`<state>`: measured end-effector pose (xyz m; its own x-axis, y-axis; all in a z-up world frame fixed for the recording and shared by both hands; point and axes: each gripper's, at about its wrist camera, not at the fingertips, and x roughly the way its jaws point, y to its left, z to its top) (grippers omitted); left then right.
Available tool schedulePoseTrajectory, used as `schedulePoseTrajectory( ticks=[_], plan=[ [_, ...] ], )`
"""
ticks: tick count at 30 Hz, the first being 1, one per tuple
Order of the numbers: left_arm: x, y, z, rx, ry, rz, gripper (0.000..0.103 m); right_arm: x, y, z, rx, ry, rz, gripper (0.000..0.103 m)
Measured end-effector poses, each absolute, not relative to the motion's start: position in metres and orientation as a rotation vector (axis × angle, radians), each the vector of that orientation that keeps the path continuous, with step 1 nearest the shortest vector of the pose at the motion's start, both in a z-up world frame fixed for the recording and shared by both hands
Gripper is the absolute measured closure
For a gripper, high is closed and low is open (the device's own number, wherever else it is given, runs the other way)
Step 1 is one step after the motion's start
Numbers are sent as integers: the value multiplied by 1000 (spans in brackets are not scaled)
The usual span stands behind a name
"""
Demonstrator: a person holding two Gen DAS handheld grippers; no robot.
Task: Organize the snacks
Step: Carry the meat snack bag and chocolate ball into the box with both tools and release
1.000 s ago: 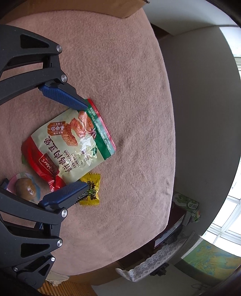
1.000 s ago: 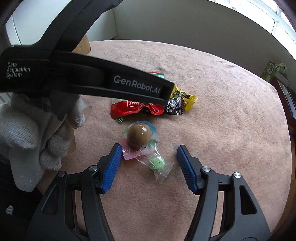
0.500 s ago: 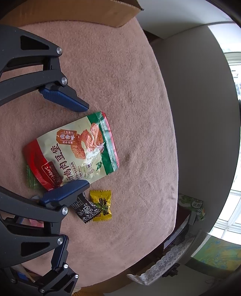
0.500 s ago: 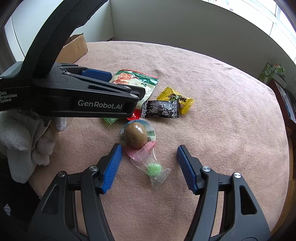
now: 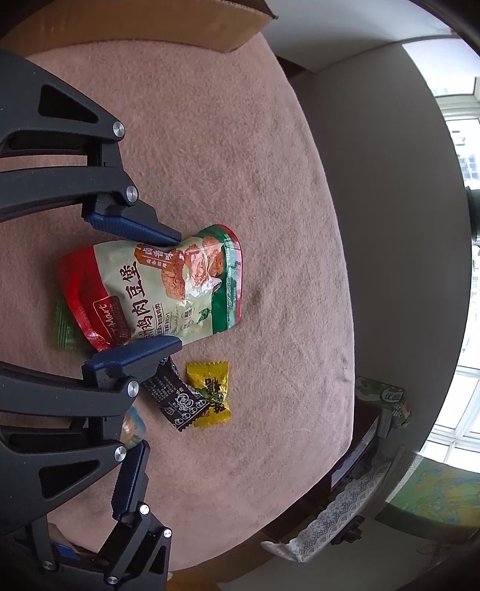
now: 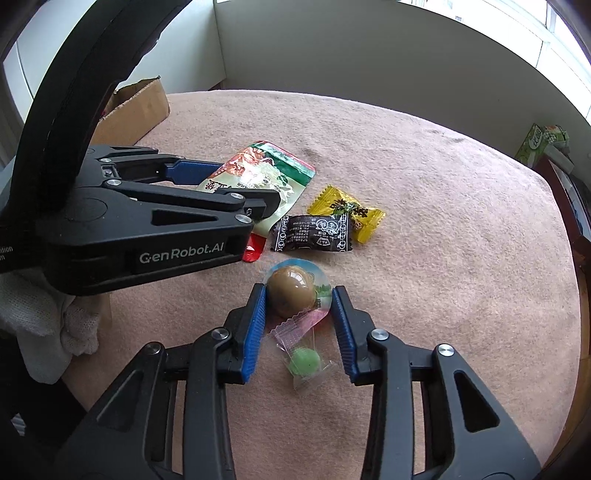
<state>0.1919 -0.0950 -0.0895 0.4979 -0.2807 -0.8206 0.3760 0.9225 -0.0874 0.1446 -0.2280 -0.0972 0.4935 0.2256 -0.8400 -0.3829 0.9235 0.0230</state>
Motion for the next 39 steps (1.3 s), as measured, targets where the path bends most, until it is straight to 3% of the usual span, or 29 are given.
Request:
schedulePoseTrajectory(
  ticks=[7, 22, 39],
  plan=[
    [187, -94, -84, 78, 962, -412, 62, 147, -246, -93, -111, 980, 349, 66],
    [180, -62, -34, -113, 874, -480, 62, 134, -277, -66, -36, 929, 340, 66],
    [166, 51, 7, -273, 709, -318, 62, 159, -173, -12, -106, 812, 473, 66]
  ],
)
